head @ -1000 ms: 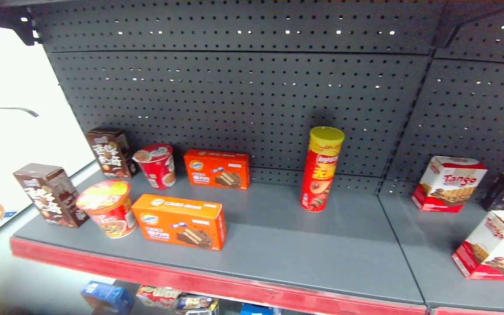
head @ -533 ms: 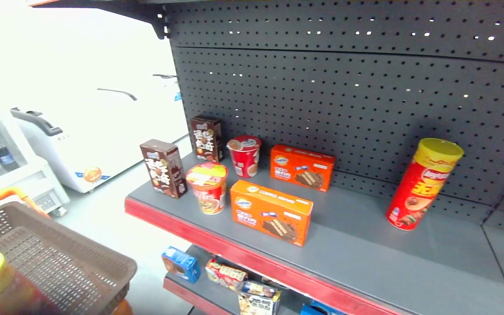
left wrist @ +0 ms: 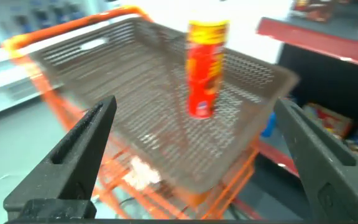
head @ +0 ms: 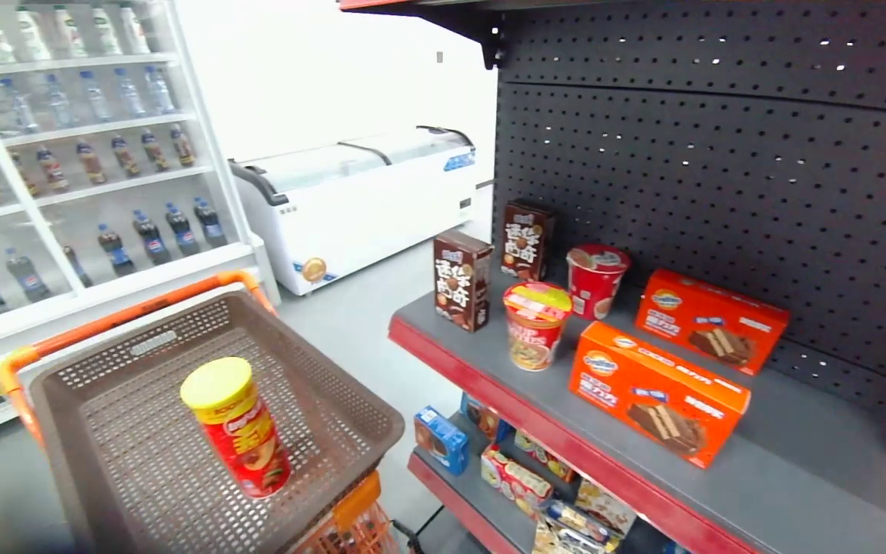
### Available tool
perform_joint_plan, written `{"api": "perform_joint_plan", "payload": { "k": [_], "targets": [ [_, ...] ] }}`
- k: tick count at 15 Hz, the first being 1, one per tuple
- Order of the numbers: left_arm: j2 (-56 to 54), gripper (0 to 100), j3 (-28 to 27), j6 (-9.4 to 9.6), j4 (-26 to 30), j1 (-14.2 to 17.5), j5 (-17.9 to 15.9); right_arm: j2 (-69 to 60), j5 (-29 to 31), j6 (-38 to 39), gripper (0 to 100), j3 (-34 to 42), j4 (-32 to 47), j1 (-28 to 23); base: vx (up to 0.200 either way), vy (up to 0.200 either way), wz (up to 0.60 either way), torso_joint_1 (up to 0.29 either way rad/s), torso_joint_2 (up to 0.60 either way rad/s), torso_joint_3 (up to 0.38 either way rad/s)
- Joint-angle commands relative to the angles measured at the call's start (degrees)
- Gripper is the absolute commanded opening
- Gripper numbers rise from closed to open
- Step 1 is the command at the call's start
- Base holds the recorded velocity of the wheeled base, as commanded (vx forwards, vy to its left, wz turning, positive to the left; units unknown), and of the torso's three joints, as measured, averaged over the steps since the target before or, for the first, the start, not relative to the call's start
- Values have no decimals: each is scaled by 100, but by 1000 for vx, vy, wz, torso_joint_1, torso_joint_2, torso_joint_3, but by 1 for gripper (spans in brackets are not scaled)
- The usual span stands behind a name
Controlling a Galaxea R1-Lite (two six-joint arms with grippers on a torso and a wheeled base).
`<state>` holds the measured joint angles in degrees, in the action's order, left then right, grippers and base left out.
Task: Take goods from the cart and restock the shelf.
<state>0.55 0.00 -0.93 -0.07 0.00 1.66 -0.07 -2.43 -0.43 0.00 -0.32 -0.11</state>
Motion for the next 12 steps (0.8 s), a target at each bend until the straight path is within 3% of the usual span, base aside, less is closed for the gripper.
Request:
{"api": "perform_joint_plan", "payload": {
  "k": [1,4,6,7,10,12],
  "targets": [
    [7,100,0,-4,-1,0,10,7,-4,-1,100,0,-3,2,0,0,600,2,-2,2],
    [-2,100,0,66,-37,0,151,7,5,8,100,0,-12,2,0,0,0,0,0,0],
    [95,100,-589,769,174,-35,274,7,5,8,100,0,-12,2,0,0,0,0,0,0],
    [657,100,-1336,866,737,-141,265,7,5,8,100,0,-12,2,0,0,0,0,0,0],
    [2178,100,-2558,813,1440,-167,265,7,5,8,100,0,-12,2,0,0,0,0,0,0],
    [2889,100,-2812,743,1440,-167,239,7,5,16,100,0,-12,2,0,0,0,0,0,0]
  ]
}}
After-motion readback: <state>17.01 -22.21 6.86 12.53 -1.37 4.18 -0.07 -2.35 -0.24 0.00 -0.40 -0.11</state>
